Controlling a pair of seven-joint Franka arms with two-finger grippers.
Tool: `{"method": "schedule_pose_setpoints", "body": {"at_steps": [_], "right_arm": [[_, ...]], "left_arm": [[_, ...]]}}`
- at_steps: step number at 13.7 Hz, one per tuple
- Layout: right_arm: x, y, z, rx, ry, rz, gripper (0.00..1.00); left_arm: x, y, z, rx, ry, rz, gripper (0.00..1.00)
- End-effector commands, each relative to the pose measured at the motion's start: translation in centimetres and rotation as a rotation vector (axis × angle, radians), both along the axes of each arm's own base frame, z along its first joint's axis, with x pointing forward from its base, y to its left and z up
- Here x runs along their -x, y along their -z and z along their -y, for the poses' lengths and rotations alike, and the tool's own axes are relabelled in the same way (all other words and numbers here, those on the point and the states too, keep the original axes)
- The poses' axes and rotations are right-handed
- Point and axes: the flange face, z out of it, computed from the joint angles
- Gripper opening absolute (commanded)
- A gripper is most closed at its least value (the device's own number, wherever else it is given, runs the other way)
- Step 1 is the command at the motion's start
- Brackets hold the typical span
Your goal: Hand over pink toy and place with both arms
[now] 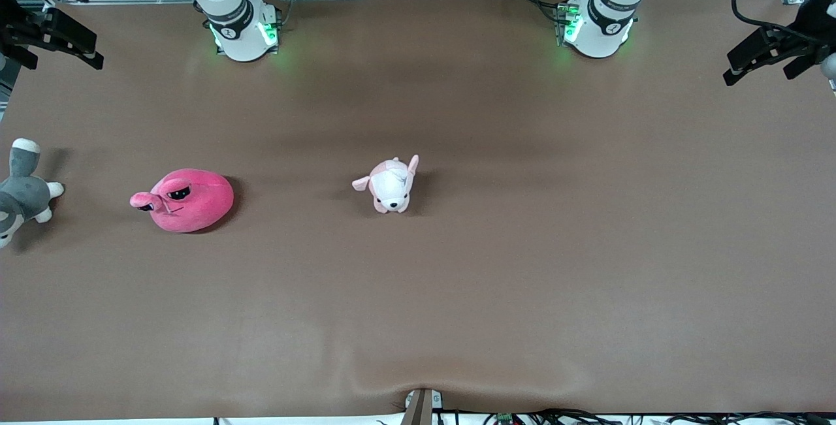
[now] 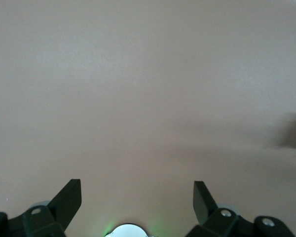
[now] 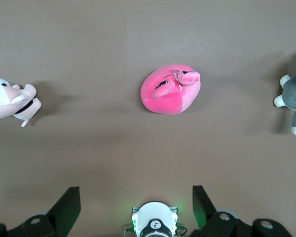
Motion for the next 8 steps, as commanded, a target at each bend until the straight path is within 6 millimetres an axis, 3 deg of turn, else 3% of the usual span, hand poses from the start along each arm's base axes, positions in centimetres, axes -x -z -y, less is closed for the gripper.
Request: {"method": "schedule_pose_setpoints", "body": {"at_steps": [1,8], "right_arm": [[0.46,-0.62,0.17,0.016,-0.012,0.012,1.0],[0.47,-0.61,0.25,0.017,-0.006,0.01,1.0]], "left_arm": [[-1.43,-0.29,-0.49,-0.022,0.005,-0.027,1.0],[-1.32,-0.08,-0.36,-0.025,0.044,-0.045,1.0]]}}
